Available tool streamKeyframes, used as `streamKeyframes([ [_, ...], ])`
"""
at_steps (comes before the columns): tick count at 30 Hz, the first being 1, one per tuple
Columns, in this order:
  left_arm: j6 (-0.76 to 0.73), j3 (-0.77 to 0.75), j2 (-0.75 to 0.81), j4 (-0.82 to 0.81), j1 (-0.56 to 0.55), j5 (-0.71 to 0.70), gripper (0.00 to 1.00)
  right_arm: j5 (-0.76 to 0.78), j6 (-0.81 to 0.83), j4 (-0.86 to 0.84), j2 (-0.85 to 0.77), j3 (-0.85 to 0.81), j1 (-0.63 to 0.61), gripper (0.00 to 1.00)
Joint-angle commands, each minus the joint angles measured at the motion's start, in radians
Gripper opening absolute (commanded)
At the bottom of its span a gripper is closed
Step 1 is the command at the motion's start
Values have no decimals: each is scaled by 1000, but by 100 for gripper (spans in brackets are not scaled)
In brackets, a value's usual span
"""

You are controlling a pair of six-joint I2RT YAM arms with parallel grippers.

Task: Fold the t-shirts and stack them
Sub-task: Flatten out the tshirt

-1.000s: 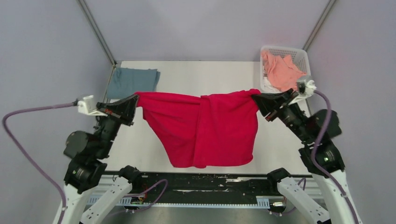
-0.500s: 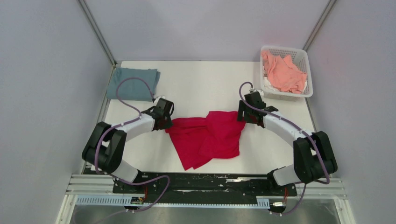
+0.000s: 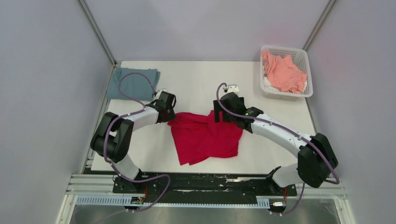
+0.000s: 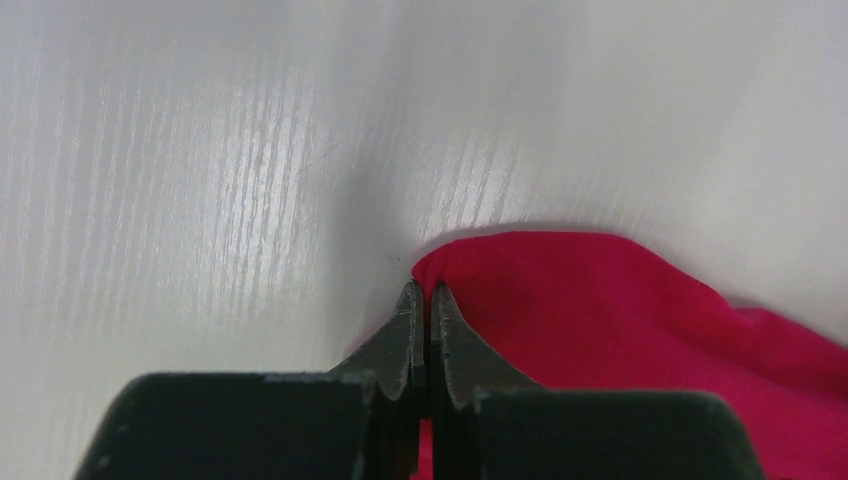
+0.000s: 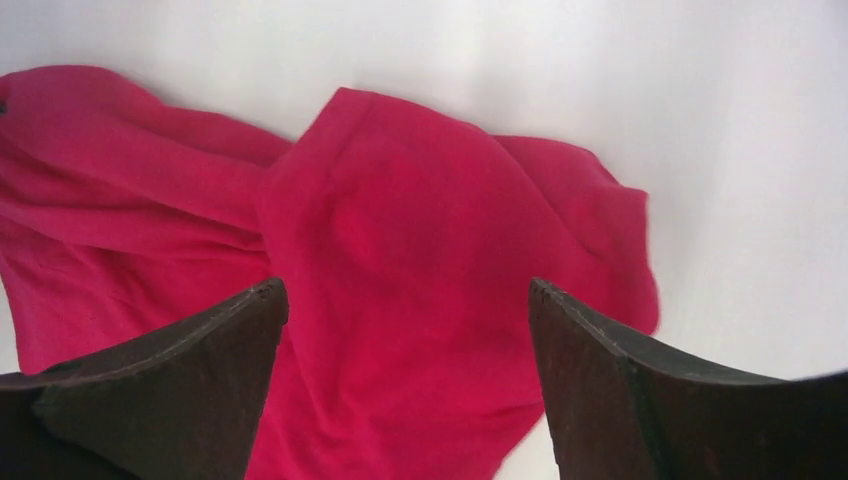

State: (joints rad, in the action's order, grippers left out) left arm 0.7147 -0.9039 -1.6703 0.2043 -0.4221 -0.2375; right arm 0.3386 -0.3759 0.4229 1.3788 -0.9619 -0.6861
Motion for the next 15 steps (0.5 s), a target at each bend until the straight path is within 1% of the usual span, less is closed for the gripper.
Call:
streamKeyframes([
  [1,41,45,56,-51,5,34,0,31,-67,-13,147,-107,-73,88],
  [4,40,51,62,-43,5,28,0,72,-111,23,273,-174,-105,85],
  [6,41,56,65,-37,5,25,0,64,-130,38,336,-206,-112,78],
  [9,41,65,72,-42,6,28,0,83,-149,44,390,-220,-125,70],
  [12,42,75,85,-45,5,26,0,166,-181,73,399,-220,-124,55],
  [15,38,81,99,-37,5,10,0,268,-216,111,359,-207,-111,41],
])
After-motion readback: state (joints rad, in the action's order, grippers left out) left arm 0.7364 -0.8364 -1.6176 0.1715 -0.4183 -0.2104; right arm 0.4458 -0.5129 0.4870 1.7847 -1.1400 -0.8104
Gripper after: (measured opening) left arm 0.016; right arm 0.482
